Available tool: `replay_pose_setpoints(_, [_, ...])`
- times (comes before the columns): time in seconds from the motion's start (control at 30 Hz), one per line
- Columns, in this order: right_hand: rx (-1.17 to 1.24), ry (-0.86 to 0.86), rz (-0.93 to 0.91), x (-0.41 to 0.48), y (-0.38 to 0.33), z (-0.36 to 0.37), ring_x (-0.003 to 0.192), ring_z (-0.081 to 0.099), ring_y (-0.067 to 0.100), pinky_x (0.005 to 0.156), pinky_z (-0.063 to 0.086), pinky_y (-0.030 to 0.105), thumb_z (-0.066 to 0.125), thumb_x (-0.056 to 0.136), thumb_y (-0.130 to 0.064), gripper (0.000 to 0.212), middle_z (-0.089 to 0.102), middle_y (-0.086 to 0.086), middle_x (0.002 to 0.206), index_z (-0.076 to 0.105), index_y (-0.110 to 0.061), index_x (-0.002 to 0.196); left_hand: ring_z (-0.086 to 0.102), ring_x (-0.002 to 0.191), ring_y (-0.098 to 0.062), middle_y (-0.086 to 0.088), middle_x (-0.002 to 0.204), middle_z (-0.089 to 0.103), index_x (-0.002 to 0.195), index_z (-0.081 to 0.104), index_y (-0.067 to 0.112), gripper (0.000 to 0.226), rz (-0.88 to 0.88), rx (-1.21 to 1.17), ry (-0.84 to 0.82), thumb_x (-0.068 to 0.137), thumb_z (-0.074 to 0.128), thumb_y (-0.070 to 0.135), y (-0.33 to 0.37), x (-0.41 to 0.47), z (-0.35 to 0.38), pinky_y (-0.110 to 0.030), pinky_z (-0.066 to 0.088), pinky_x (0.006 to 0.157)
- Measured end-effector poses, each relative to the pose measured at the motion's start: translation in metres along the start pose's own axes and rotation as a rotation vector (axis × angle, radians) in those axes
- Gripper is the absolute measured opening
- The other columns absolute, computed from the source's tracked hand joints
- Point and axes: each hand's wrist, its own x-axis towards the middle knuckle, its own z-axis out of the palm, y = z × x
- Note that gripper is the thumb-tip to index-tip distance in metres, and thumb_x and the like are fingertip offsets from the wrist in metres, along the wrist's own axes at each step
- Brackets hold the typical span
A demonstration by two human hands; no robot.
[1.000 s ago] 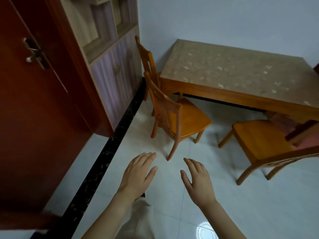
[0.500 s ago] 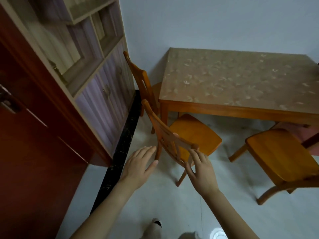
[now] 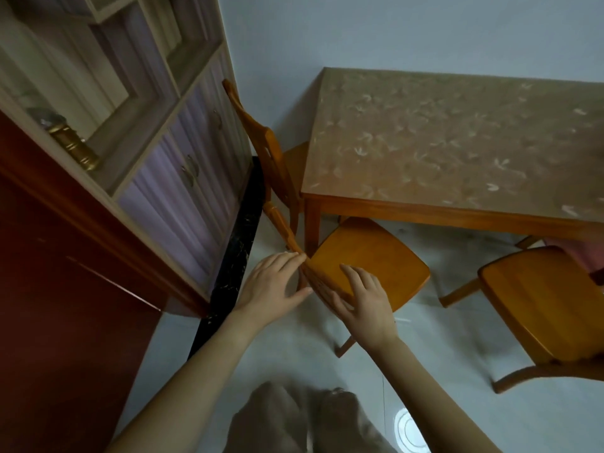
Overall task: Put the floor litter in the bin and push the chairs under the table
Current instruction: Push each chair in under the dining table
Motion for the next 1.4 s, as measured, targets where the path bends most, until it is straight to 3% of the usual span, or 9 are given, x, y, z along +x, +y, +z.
replay_pose_setpoints(0.33, [-0.071, 0.043, 0.228, 0.02, -0.02, 0.049, 0.122, 0.051, 0.022, 0.099, 0.044, 0.036, 0.051, 0.095, -0.052, 0.055, 0.058, 0.0, 0.133, 0.049, -0.021, 0.14, 0.031, 0.138, -0.016, 0.006, 0.146, 0.041, 0.141, 0.04, 0.027, 0.074, 0.177, 0.031, -0.203, 0.082, 0.044, 0.071, -0.078, 0.068, 0.006, -0.037, 0.025, 0.113])
replay_pose_setpoints(0.47, [-0.082, 0.067, 0.429, 0.024, -0.043, 0.075, 0.103, 0.057, 0.021, 0.087, 0.046, 0.034, 0.048, 0.096, -0.052, 0.039, 0.064, -0.001, 0.111, 0.06, -0.023, 0.12, 0.031, 0.138, -0.017, 0.005, 0.145, 0.043, 0.137, 0.045, 0.026, 0.073, 0.322, 0.08, -0.336, 0.081, 0.044, 0.073, -0.103, 0.093, 0.011, -0.038, 0.019, 0.116])
replay_pose_setpoints(0.6, [-0.055, 0.191, 0.584, 0.025, -0.054, 0.092, 0.103, 0.054, 0.024, 0.092, 0.044, 0.037, 0.056, 0.096, -0.042, 0.036, 0.064, 0.003, 0.11, 0.064, -0.017, 0.12, 0.045, 0.124, -0.016, 0.006, 0.129, 0.053, 0.128, 0.05, 0.027, 0.069, 0.457, 0.072, -0.403, 0.079, 0.046, 0.074, -0.111, 0.11, 0.015, -0.037, 0.033, 0.109])
replay_pose_setpoints(0.73, [-0.021, 0.23, 0.663, 0.031, -0.055, 0.095, 0.101, 0.053, 0.022, 0.09, 0.045, 0.037, 0.058, 0.094, -0.044, 0.035, 0.063, 0.0, 0.105, 0.066, -0.019, 0.117, 0.051, 0.107, -0.014, 0.008, 0.114, 0.057, 0.12, 0.052, 0.028, 0.065, 0.518, 0.051, -0.453, 0.077, 0.047, 0.076, -0.11, 0.121, 0.019, -0.031, 0.042, 0.09])
replay_pose_setpoints(0.83, [0.001, 0.215, 0.738, 0.035, -0.049, 0.094, 0.097, 0.053, 0.02, 0.086, 0.045, 0.036, 0.053, 0.092, -0.056, 0.04, 0.064, -0.003, 0.1, 0.068, -0.023, 0.109, 0.051, 0.093, -0.011, 0.011, 0.097, 0.057, 0.107, 0.056, 0.03, 0.054, 0.492, -0.011, -0.42, 0.078, 0.048, 0.075, -0.109, 0.123, 0.023, -0.027, 0.041, 0.076])
replay_pose_setpoints(0.93, [-0.017, 0.202, 0.759, 0.031, -0.042, 0.097, 0.101, 0.049, 0.018, 0.089, 0.044, 0.036, 0.049, 0.09, -0.063, 0.047, 0.065, -0.006, 0.104, 0.068, -0.026, 0.112, 0.046, 0.085, -0.008, 0.014, 0.086, 0.05, 0.096, 0.059, 0.028, 0.045, 0.427, -0.108, -0.338, 0.078, 0.054, 0.07, -0.109, 0.121, 0.03, -0.026, 0.038, 0.073])
replay_pose_setpoints(1.13, [0.152, 0.305, 0.735, 0.025, -0.03, 0.102, 0.102, 0.046, 0.017, 0.092, 0.044, 0.042, 0.059, 0.087, -0.056, 0.042, 0.065, -0.005, 0.102, 0.069, -0.022, 0.109, 0.048, 0.089, -0.009, 0.012, 0.088, 0.053, 0.094, 0.063, 0.024, 0.042, 0.327, -0.194, -0.258, 0.076, 0.064, 0.062, -0.105, 0.113, 0.038, -0.025, 0.041, 0.075])
replay_pose_setpoints(1.4, [0.199, 0.332, 0.615, 0.0, 0.003, 0.091, 0.09, 0.045, 0.006, 0.08, 0.041, 0.028, 0.051, 0.076, -0.076, 0.06, 0.062, -0.015, 0.086, 0.073, -0.025, 0.1, 0.047, 0.085, -0.008, 0.012, 0.085, 0.053, 0.092, 0.065, 0.022, 0.042, 0.276, -0.211, -0.212, 0.073, 0.069, 0.059, -0.08, 0.096, 0.049, -0.024, 0.041, 0.074])
